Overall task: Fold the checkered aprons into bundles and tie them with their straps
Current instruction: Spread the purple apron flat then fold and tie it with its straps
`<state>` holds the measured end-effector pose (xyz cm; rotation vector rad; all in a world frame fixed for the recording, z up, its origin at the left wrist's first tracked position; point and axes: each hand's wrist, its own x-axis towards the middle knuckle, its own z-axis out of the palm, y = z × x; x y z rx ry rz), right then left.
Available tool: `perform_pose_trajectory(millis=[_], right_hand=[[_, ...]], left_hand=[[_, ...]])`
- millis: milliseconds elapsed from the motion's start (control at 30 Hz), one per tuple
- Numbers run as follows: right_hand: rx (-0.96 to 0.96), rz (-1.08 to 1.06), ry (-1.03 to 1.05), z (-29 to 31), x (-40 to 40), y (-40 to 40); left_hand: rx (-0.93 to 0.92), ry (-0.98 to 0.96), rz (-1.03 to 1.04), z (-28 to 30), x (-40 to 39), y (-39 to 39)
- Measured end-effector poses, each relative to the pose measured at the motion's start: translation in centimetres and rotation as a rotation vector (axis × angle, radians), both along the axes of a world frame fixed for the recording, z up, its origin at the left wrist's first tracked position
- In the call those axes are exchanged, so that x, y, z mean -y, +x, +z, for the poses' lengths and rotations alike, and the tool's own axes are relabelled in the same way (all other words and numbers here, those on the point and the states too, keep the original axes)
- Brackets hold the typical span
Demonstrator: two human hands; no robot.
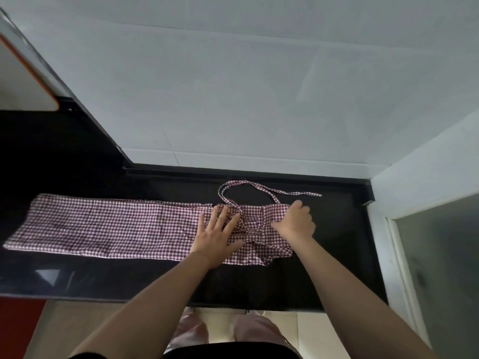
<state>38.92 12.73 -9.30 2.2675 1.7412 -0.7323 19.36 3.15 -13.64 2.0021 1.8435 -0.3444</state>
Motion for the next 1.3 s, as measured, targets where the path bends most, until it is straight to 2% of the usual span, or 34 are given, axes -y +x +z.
perform_pose_trajectory(millis=[67, 133, 200, 267, 367, 567, 767, 833, 900, 1033, 1300], right_hand=[[0.088, 0.178, 0.297, 0.6, 0.0, -1.8], [0.025, 0.383, 0.474, 1.1, 0.0, -4.9], [-0.067, 0.584, 0.463, 1.3, 0.3, -9.1], [-0.146, 0.75, 0.356, 1.3, 1.1, -13.4], [-0.196, 0.9, 0.287, 0.8, 2.9, -20.2], [-0.252, 1.012, 0.163, -0.7, 7.6, -34.6], [-0.083, 1.036, -0.056, -1.0, 10.6, -43.6], [0.009, 1.042, -0.134, -1.0, 10.8, -44.3], [0.096, 1.052, -0.17, -1.3, 10.9, -44.3], [0.098, 1.02, -0.129, -1.8, 10.8, -43.3], [0.046, 0.989, -0.084, -1.8, 11.1, -42.0]], left_hand=[[0.082, 0.075, 0.118, 1.3, 0.3, -1.2], [0.132, 0.149, 0.272, 2.4, 0.8, -3.8], [0.155, 0.179, 0.453, 3.1, 1.3, -7.5], [0.169, 0.174, 0.627, 3.4, 1.9, -11.7], [0.145, 0.156, 0.778, 3.2, 3.6, -19.2], [0.084, 0.079, 1.013, 3.2, 8.2, -34.9], [0.167, -0.031, 1.159, 2.3, 11.2, -43.1], [0.283, -0.026, 1.201, 2.2, 10.8, -43.9], [0.475, -0.063, 1.34, 2.3, 10.0, -44.8], [0.859, -0.183, 1.534, 1.4, 8.5, -46.2], [0.925, -0.334, 1.327, 1.9, 6.7, -47.1]])
